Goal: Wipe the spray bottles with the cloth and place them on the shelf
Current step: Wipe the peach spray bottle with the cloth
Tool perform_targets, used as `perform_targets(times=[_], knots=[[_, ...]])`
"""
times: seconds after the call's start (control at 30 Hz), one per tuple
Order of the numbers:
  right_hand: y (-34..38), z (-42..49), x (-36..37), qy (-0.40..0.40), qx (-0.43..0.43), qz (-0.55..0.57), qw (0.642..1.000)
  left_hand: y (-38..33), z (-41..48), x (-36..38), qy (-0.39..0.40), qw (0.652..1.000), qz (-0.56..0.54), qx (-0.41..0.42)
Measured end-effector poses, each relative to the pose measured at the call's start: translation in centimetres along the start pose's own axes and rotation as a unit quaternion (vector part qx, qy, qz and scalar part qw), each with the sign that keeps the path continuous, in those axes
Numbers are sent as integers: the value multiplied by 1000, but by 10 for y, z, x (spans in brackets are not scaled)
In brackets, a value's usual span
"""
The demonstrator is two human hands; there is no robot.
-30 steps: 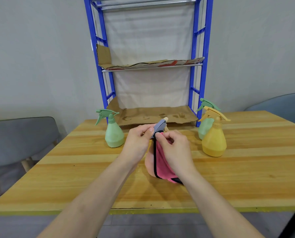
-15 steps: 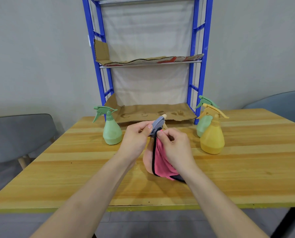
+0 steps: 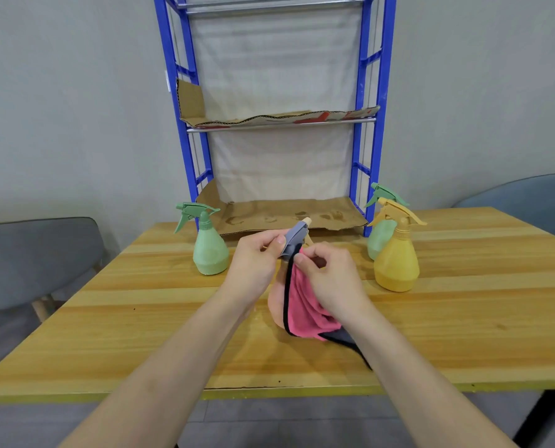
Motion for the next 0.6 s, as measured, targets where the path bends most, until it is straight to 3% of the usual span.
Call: perform_targets(times=[0.17, 0.23, 0.4, 0.6], knots=[[9, -11, 12, -69, -46, -95, 992, 5, -1, 1, -23, 999, 25, 6], [8, -9, 9, -89, -53, -71, 992, 3, -1, 0, -19, 999, 29, 9], [-4, 0, -1, -4, 16, 17, 1000, -4, -2, -2, 22, 999, 27, 19], [-5, -9, -9, 46, 35, 9, 998, -11, 1, -7, 41, 996, 74, 24]])
Point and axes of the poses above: each hand's wrist, its own z-axis towards the middle knuckle, its own x-axis out of the palm, y = z × x, the point moved 6 cm from there along z, towards the middle knuckle, and after that the axes turned 5 degrees about -y, right-handed, at the moved point
